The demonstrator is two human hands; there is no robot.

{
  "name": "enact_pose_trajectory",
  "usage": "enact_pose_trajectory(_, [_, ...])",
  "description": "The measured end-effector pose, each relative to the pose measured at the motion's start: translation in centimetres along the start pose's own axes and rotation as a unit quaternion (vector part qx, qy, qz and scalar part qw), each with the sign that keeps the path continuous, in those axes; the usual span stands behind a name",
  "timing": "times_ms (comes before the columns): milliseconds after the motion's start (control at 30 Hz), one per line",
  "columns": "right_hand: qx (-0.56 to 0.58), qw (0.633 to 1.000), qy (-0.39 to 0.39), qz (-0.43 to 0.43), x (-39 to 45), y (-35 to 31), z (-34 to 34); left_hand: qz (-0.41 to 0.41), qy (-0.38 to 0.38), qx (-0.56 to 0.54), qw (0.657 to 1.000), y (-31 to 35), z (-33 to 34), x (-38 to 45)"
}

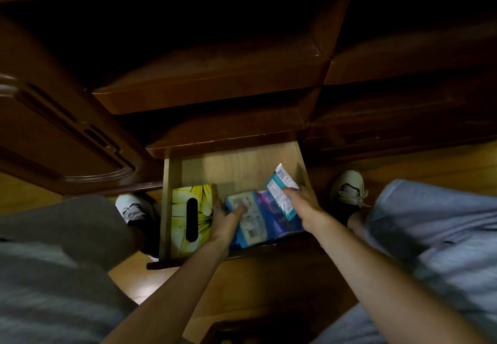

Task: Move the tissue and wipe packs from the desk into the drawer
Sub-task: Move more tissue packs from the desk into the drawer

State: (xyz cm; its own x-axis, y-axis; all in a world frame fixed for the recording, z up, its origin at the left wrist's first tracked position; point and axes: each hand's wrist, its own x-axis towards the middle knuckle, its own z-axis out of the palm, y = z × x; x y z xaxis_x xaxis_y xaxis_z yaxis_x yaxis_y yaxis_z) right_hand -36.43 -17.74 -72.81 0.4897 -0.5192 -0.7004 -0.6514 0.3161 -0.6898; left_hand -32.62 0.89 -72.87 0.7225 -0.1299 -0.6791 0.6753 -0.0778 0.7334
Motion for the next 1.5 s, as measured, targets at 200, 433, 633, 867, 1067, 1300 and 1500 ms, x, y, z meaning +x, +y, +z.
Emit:
enact_pose_trajectory(200, [-0.047,0.996,-0.056,0.047,0.1,1.6,-0.4,0.028,-0.009,0.128,0.991,-0.7,2.0,0.8])
enact_pose_trajectory(433, [-0.037,0.997,-0.044,0.052,0.7,1.7,-1.4,0.155,0.016,0.3,0.941,-0.6,3.0,1.2])
enact_pose_trajectory(633, [-0.218,0.975,-0.042,0.0,0.8,2.9,-1.2,0.167,0.084,0.34,0.922,0.5,0.1,1.5])
enact_pose_trajectory(867, [-0.175,0.97,-0.13,-0.106,-2.3,-2.2,0.0,0.164,0.054,0.287,0.942,0.0,0.7,1.3])
enact_pose_trajectory(1067, [0.025,0.966,-0.255,0.019,-3.4,-1.2,0.4,0.131,0.016,0.214,0.968,-0.1,0.7,1.3])
enact_pose_trajectory(1300, [0.114,0.961,-0.246,0.057,-1.9,-0.6,-0.5,0.118,-0.002,0.267,0.956,0.5,1.2,1.9])
enact_pose_trajectory(1500, [0.083,0.995,-0.053,-0.024,-0.1,-1.3,0.3,0.16,-0.013,0.35,0.923,0.0,-0.2,2.2])
